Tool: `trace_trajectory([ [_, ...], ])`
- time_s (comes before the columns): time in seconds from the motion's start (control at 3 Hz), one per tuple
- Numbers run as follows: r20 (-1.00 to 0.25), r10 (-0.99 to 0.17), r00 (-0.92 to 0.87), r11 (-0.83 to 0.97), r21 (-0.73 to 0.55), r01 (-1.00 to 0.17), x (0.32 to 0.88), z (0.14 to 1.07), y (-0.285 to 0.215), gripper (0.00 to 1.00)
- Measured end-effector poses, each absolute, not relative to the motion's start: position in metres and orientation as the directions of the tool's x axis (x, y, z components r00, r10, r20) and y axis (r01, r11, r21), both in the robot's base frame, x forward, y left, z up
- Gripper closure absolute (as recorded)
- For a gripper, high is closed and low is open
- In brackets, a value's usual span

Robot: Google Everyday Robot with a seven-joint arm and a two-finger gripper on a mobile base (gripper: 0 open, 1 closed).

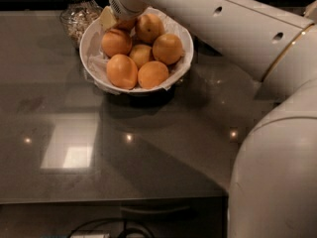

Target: Pick orange from white bowl

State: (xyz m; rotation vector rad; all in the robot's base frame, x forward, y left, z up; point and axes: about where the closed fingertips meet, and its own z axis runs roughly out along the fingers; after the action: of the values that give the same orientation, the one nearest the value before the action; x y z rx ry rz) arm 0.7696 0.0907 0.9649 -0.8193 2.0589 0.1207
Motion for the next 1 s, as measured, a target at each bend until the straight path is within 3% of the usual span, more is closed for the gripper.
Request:
trace_trajectory([
  [0.67, -0.77, -0.504, -0.393, 0.78, -0.209, -0.59, 0.7708, 0.9617, 0.0893, 0.82],
  [1.0, -0.77, -0.504, -0.393, 0.78, -0.209, -0.59, 0.7708, 0.9616, 0.0894, 1.0],
])
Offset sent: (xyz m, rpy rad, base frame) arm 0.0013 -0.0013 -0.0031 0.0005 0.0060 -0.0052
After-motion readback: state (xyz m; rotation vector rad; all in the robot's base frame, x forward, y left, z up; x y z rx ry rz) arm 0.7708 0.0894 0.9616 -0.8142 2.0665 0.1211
